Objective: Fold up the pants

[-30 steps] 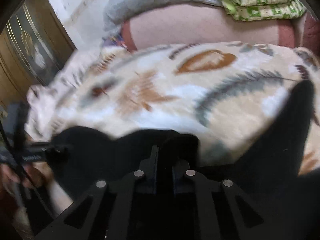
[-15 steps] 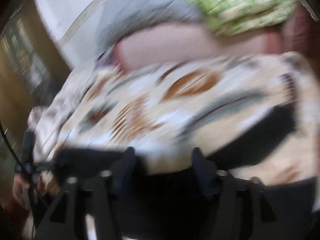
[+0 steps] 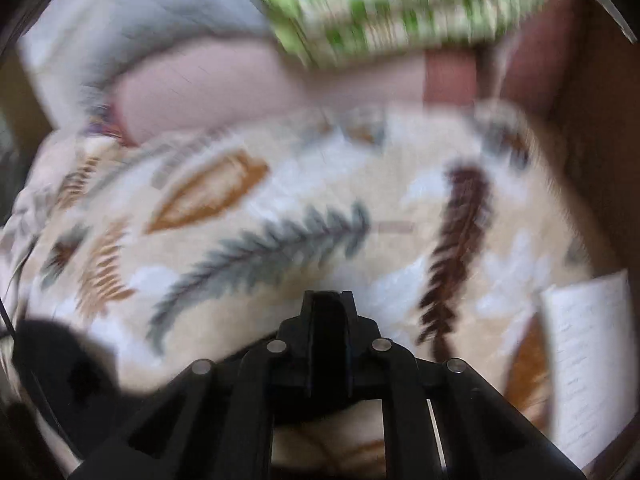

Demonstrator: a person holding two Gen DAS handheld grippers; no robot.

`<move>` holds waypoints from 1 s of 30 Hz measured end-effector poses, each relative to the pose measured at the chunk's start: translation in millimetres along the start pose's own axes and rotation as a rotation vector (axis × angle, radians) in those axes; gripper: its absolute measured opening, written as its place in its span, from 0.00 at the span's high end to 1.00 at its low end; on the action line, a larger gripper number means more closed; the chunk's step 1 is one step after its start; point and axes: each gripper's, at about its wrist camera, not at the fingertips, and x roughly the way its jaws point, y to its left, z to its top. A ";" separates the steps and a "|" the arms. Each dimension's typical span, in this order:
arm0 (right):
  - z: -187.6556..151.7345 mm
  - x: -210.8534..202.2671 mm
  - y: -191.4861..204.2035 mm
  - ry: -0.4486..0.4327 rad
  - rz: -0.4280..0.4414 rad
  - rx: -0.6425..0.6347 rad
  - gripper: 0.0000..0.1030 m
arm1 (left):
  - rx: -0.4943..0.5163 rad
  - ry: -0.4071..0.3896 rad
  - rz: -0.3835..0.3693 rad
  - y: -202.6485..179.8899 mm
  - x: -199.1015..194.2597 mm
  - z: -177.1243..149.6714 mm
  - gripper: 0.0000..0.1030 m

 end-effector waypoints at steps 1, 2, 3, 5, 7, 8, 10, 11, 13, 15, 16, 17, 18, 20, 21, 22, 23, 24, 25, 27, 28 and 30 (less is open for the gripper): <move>-8.2 -18.3 -3.3 -0.035 0.006 -0.011 0.90 | 0.004 -0.005 -0.019 -3.8 -2.5 -0.4 0.50; -23.0 -42.6 -11.9 -0.068 0.007 -0.018 0.90 | 0.010 -0.009 -0.043 -9.0 -5.2 -1.7 0.50; -34.6 -57.6 -19.5 -0.082 -0.007 -0.024 0.87 | 0.021 -0.012 -0.063 -15.3 -7.4 -3.4 0.50; -63.9 -82.0 -33.2 -0.086 -0.091 -0.052 0.69 | 0.048 -0.016 -0.083 -27.8 -10.6 -6.8 0.50; -94.6 -93.5 -52.7 -0.039 -0.214 -0.048 0.43 | 0.094 -0.018 -0.089 -43.4 -11.5 -9.9 0.49; -102.0 -98.8 -59.6 -0.028 -0.243 -0.032 0.43 | 0.109 -0.018 -0.089 -49.7 -10.3 -11.9 0.49; -118.0 -109.6 -74.0 -0.022 -0.219 0.045 0.43 | 0.123 -0.004 -0.091 -59.0 -5.9 -14.5 0.48; -122.0 -115.1 -77.2 -0.029 -0.193 0.074 0.43 | 0.125 0.006 -0.094 -62.0 -3.7 -16.0 0.48; -125.4 -123.7 -81.4 -0.054 -0.155 0.121 0.41 | 0.138 0.028 -0.100 -68.5 0.7 -20.0 0.48; -121.2 -124.9 -82.9 -0.077 -0.122 0.155 0.36 | 0.159 0.039 -0.091 -75.4 4.4 -24.7 0.48; -117.7 -121.7 -83.3 -0.089 -0.108 0.164 0.30 | 0.168 0.044 -0.088 -78.4 5.6 -26.6 0.48; -111.2 -116.1 -81.9 -0.099 -0.099 0.168 0.19 | 0.173 0.050 -0.089 -81.2 6.8 -28.4 0.48; -104.6 -105.9 -81.3 -0.102 -0.079 0.168 0.16 | 0.176 0.057 -0.092 -82.8 7.8 -30.2 0.48; -94.2 -84.8 -79.4 -0.073 -0.053 0.188 0.16 | 0.177 0.068 -0.096 -86.6 9.2 -33.0 0.48; -91.9 -73.8 -78.3 -0.058 -0.023 0.208 0.16 | 0.177 0.068 -0.096 -88.2 9.0 -34.1 0.48; -88.6 -63.0 -76.0 -0.047 0.037 0.232 0.20 | 0.182 0.069 -0.096 -90.4 8.5 -35.0 0.48; -87.3 -55.9 -73.5 -0.038 0.101 0.253 0.33 | 0.184 0.069 -0.093 -91.9 8.2 -35.3 0.48; -87.9 -52.6 -70.9 -0.013 0.152 0.261 0.42 | 0.184 0.068 -0.090 -93.3 7.9 -35.6 0.48; -90.0 -53.3 -68.2 0.016 0.196 0.249 0.53 | 0.184 0.067 -0.091 -93.8 7.3 -35.5 0.48; -102.8 -67.8 -60.2 0.058 0.261 0.177 0.55 | 0.184 0.062 -0.099 -93.1 6.4 -35.9 0.48; -114.1 -80.2 -55.6 0.078 0.260 0.123 0.55 | 0.181 0.062 -0.101 -92.0 7.1 -35.9 0.48; -137.1 -98.9 -52.8 0.130 0.220 0.054 0.55 | 0.172 0.070 -0.101 -91.1 10.8 -36.0 0.48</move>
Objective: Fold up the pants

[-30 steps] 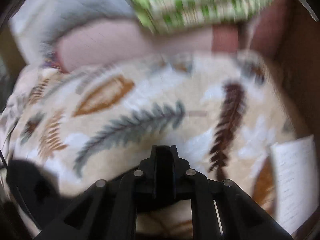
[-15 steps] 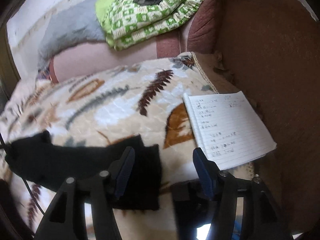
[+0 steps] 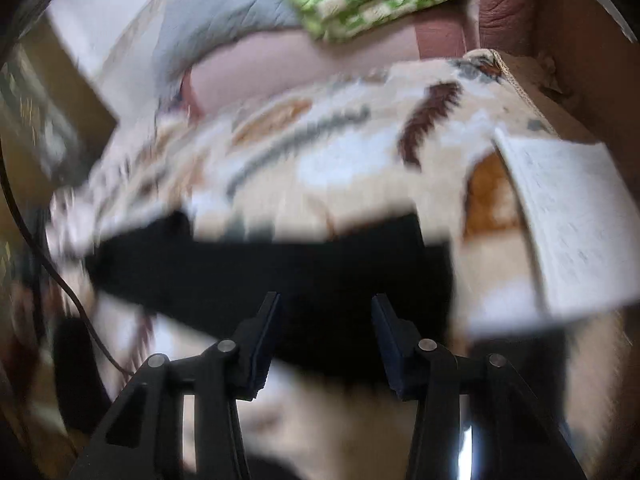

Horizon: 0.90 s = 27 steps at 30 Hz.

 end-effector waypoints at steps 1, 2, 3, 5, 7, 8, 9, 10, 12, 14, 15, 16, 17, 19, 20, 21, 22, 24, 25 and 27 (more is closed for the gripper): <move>-11.7 -7.4 -1.3 0.032 -0.043 -0.008 0.53 | -0.006 0.009 -0.001 0.8 2.9 0.2 0.48; -16.5 -12.9 -2.9 0.042 -0.071 -0.005 0.53 | -0.009 0.014 -0.003 0.8 4.5 0.3 0.48; -17.1 -20.6 -5.1 0.027 -0.093 0.002 0.53 | -0.011 0.015 -0.005 0.2 5.1 0.3 0.48; -8.6 -33.3 -8.2 -0.061 -0.127 0.011 0.43 | -0.011 0.012 -0.010 -3.4 5.0 -0.6 0.48; 10.9 -34.4 -9.0 -0.169 -0.192 0.017 0.19 | -0.004 0.014 -0.015 -8.4 4.2 -1.9 0.48; 21.8 -28.4 -9.1 -0.197 -0.196 0.017 0.16 | 0.001 0.016 -0.016 -11.4 4.0 -2.7 0.48; 36.8 -13.6 -9.5 -0.196 -0.178 0.016 0.17 | 0.006 0.018 -0.014 -13.6 3.8 -3.3 0.48; 47.8 0.8 -10.7 -0.173 -0.174 0.017 0.17 | 0.012 0.022 -0.009 -16.1 3.9 -4.0 0.48; 67.4 34.0 -14.8 -0.108 -0.192 0.015 0.24 | 0.022 0.028 0.000 -19.9 3.6 -4.9 0.48; 72.6 61.5 -22.8 -0.021 -0.155 0.044 0.75 | 0.026 0.025 0.007 -20.9 2.0 -5.3 0.48; 69.4 66.5 -26.7 0.009 -0.136 0.059 0.91 | 0.030 0.021 0.010 -20.7 0.8 -5.5 0.48; 62.4 60.8 -25.7 -0.007 -0.128 0.053 0.91 | 0.032 0.018 0.013 -20.2 0.4 -5.6 0.48; 52.4 47.6 -21.1 -0.039 -0.123 0.023 0.91 | 0.033 0.015 0.018 -19.2 0.4 -5.3 0.48; 29.0 18.9 -13.9 -0.052 -0.119 -0.028 0.91 | 0.022 0.021 0.020 -16.0 4.2 -4.4 0.48; 18.6 8.6 -10.4 -0.047 -0.114 -0.044 0.91 | 0.013 0.027 0.018 -15.0 6.4 -4.1 0.48; 4.3 -5.9 -9.0 -0.034 -0.113 -0.068 0.91 | 0.000 0.035 0.010 -13.6 8.9 -4.1 0.48; -8.0 -16.8 -8.3 -0.018 -0.120 -0.086 0.89 | -0.007 0.040 -0.002 -13.5 10.3 -4.5 0.48; -30.6 -33.0 -8.1 0.023 -0.134 -0.107 0.84 | -0.004 0.041 -0.014 -16.6 11.3 -6.1 0.48; -37.9 -39.6 -10.3 0.024 -0.161 -0.104 0.78 | 0.004 0.040 -0.014 -19.3 12.1 -7.3 0.48; -38.1 -49.9 -14.4 -0.027 -0.173 -0.072 0.53 | 0.014 0.042 -0.012 -24.1 13.9 -9.1 0.48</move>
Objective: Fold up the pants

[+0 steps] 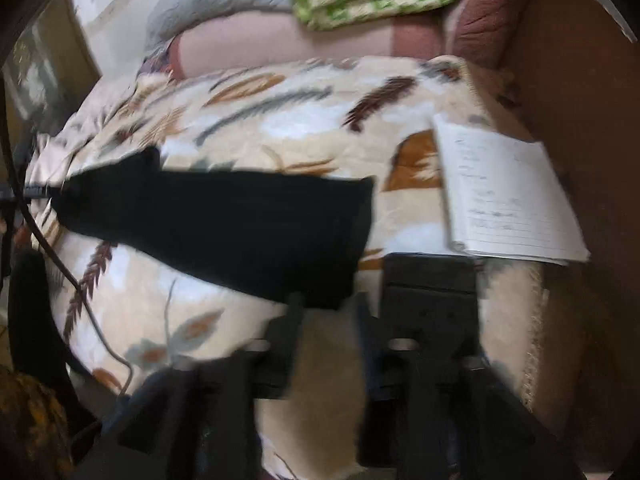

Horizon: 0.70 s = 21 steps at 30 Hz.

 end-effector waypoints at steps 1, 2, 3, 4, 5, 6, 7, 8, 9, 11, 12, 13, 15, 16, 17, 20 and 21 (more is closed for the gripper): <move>3.0 -3.1 -3.7 -0.050 0.007 0.039 0.38 | 0.004 0.007 -0.001 -2.7 1.8 -1.1 0.48; 8.1 -3.6 -8.2 -0.098 0.008 0.084 0.31 | 0.005 0.012 -0.003 -4.3 2.5 -1.6 0.48; 13.7 0.3 -11.4 -0.123 0.002 0.113 0.31 | 0.007 0.014 -0.004 -6.3 2.5 -2.4 0.48; 22.5 10.2 -12.8 -0.129 -0.016 0.133 0.31 | 0.012 0.014 -0.005 -8.1 1.7 -3.4 0.48; 30.9 21.3 -13.0 -0.118 -0.039 0.141 0.32 | 0.019 0.011 -0.002 -10.2 -0.2 -4.9 0.48; 38.6 35.6 -12.3 -0.098 -0.063 0.145 0.34 | 0.021 0.008 0.001 -10.8 -1.1 -5.8 0.48; 45.3 53.4 -9.9 -0.070 -0.068 0.143 0.41 | 0.024 0.004 0.005 -10.9 -2.9 -6.9 0.48; 50.7 67.1 -6.2 -0.044 -0.067 0.139 0.64 | 0.023 0.003 0.009 -10.1 -3.8 -7.7 0.48; 52.3 77.6 -3.7 -0.017 -0.066 0.136 0.80 | 0.019 0.002 0.014 -8.0 -4.3 -8.1 0.48; 54.3 86.7 1.7 0.005 -0.086 0.118 0.92 | -0.002 0.002 0.028 -0.2 -4.7 -8.1 0.48; 56.4 79.3 4.2 -0.026 -0.092 0.104 0.92 | -0.012 0.002 0.033 3.8 -4.9 -7.9 0.48; 59.2 69.7 3.5 -0.067 -0.094 0.110 0.92 | -0.025 -0.001 0.043 9.5 -5.5 -7.0 0.48; 64.9 57.3 -3.2 -0.128 -0.075 0.151 0.93 | -0.052 -0.014 0.059 18.2 -6.7 -5.5 0.48; 67.6 53.3 -6.3 -0.149 -0.078 0.167 0.93 | -0.067 -0.026 0.066 22.1 -6.8 -5.3 0.48; 69.4 53.8 -7.1 -0.153 -0.092 0.174 0.93 | -0.079 -0.040 0.075 25.4 -6.5 -5.9 0.46; 68.2 72.8 -11.2 -0.119 -0.124 0.208 0.93 | -0.117 -0.083 0.096 35.2 -0.3 -11.9 0.34; 66.4 83.2 -9.8 -0.095 -0.133 0.210 0.93 | -0.126 -0.086 0.103 38.3 4.6 -13.6 0.34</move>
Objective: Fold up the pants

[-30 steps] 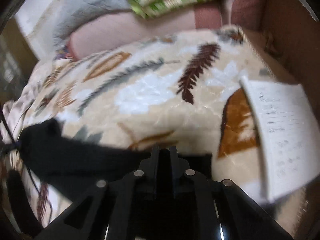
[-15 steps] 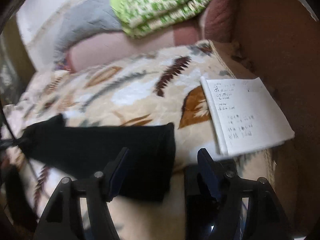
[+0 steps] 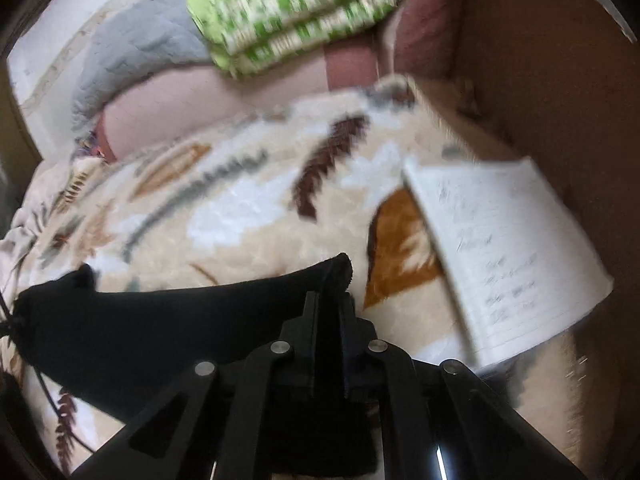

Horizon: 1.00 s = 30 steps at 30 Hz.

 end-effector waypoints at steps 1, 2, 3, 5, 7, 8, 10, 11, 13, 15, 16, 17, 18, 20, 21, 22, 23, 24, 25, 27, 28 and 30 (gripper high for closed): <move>-4.2 10.7 3.6 0.032 -0.025 -0.015 0.93 | -0.005 0.010 0.014 2.2 8.2 -2.2 0.34; -8.4 14.6 5.6 0.037 -0.039 -0.024 0.93 | -0.003 0.011 0.016 2.8 11.6 -3.2 0.34; -8.8 12.1 5.6 0.022 -0.042 -0.020 0.90 | 0.003 -0.003 0.021 2.4 12.3 -4.2 0.34; -5.7 -0.9 5.2 0.027 -0.038 0.004 0.86 | 0.024 -0.024 0.030 -0.7 9.0 -4.1 0.34; -2.3 -17.3 8.7 -0.008 -0.032 0.012 0.77 | 0.046 -0.031 0.035 -3.1 6.4 -2.8 0.34; -0.6 -29.4 12.6 -0.037 -0.024 0.010 0.69 | 0.050 -0.036 0.039 -3.1 4.2 -1.9 0.34; 2.3 -44.6 25.5 -0.075 0.016 0.007 0.58 | 0.052 -0.048 0.042 -1.6 -0.4 -0.5 0.34; 2.5 -51.9 35.2 -0.090 0.057 0.001 0.52 | 0.051 -0.057 0.043 -0.2 -3.4 0.3 0.34; 1.0 -58.0 57.2 -0.105 0.133 -0.007 0.48 | 0.046 -0.073 0.050 3.7 -8.3 1.7 0.34; -4.8 -57.0 86.3 -0.096 0.222 -0.033 0.48 | 0.036 -0.087 0.061 9.5 -13.5 3.5 0.33; -8.8 -55.1 102.2 -0.089 0.256 -0.054 0.48 | 0.030 -0.092 0.062 12.4 -15.4 4.1 0.33; -11.7 -53.3 117.3 -0.087 0.275 -0.079 0.48 | 0.026 -0.095 0.064 14.4 -16.6 4.3 0.32; -14.7 -50.0 132.9 -0.083 0.288 -0.105 0.48 | 0.022 -0.099 0.068 16.2 -17.6 4.5 0.31; -21.6 -40.7 164.7 -0.067 0.312 -0.153 0.48 | 0.016 -0.106 0.080 20.1 -18.6 4.6 0.31; -24.7 -36.0 176.9 -0.056 0.328 -0.166 0.48 | 0.015 -0.108 0.083 21.3 -18.4 4.4 0.31; -27.6 -31.3 187.6 -0.045 0.345 -0.173 0.48 | 0.012 -0.108 0.084 22.9 -17.9 4.6 0.31; -30.0 -26.3 197.0 -0.034 0.364 -0.174 0.48 | 0.008 -0.107 0.085 24.3 -16.8 4.6 0.31; -32.4 -20.9 207.4 -0.021 0.385 -0.175 0.48 | 0.006 -0.106 0.084 25.3 -15.5 4.7 0.31; -34.3 -16.7 215.1 -0.014 0.396 -0.177 0.48 | 0.003 -0.106 0.085 26.4 -13.3 5.0 0.31; -37.4 -8.1 229.7 -0.007 0.409 -0.183 0.48 | 0.002 -0.106 0.089 27.8 -8.8 5.5 0.31; -38.5 -4.0 236.2 0.000 0.416 -0.186 0.48 | 0.002 -0.105 0.091 28.1 -6.9 5.4 0.31; -39.2 5.0 246.5 0.015 0.423 -0.190 0.48 | 0.002 -0.094 0.097 29.9 2.3 6.3 0.31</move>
